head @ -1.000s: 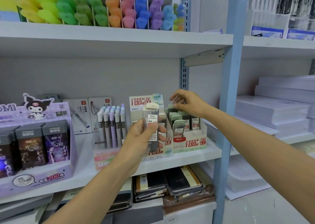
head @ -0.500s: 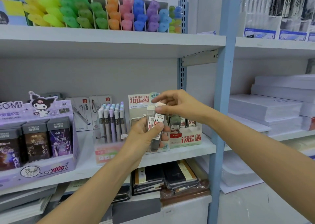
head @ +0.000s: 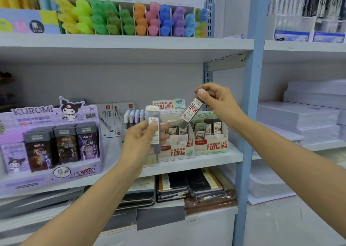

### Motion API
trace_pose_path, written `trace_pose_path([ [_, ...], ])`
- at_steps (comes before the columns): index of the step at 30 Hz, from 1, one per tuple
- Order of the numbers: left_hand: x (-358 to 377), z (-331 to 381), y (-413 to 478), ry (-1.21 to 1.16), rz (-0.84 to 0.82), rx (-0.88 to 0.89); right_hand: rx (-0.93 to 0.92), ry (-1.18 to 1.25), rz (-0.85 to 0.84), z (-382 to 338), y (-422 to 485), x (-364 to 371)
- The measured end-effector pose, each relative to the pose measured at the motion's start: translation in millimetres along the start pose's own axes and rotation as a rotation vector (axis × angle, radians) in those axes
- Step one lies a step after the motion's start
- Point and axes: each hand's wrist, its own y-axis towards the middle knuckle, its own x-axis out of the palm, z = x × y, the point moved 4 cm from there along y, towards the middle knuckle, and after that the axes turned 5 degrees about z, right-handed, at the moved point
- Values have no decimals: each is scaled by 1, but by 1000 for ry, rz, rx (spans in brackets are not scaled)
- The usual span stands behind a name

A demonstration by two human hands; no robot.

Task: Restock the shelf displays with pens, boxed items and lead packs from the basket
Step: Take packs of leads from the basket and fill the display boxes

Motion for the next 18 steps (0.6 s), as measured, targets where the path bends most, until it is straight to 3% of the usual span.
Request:
trace_pose_path([
  [6,-34,11,-3,-6,100,20,-35,-198,-55,0,7,30],
  [18,-51,0,-1,-77,64,-67,-133,-426,-132,15,21,103],
])
